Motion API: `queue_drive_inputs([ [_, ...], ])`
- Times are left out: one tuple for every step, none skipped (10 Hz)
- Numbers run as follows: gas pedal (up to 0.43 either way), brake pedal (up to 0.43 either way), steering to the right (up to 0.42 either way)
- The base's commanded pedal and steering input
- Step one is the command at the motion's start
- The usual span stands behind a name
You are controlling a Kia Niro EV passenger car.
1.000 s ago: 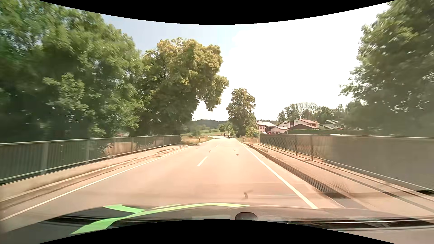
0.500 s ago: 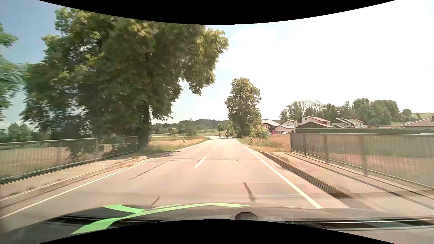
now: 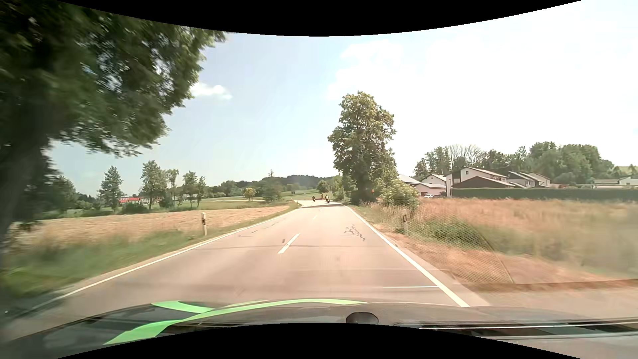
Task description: Follow the waypoints while adhering to traffic rules and regulations
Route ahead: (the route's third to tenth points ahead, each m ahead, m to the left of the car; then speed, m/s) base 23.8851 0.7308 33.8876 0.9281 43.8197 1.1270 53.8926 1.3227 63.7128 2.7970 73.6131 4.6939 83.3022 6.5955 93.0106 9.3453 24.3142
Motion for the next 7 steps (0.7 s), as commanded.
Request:
queue_drive_inputs([
  [0.098, 0.0, -0.002],
  [0.087, 0.0, -0.004],
  [0.087, 0.0, -0.005],
  [0.098, 0.0, -0.006],
  [0.118, 0.0, -0.006],
  [0.138, 0.0, -0.006],
  [0.15, 0.0, -0.006],
])
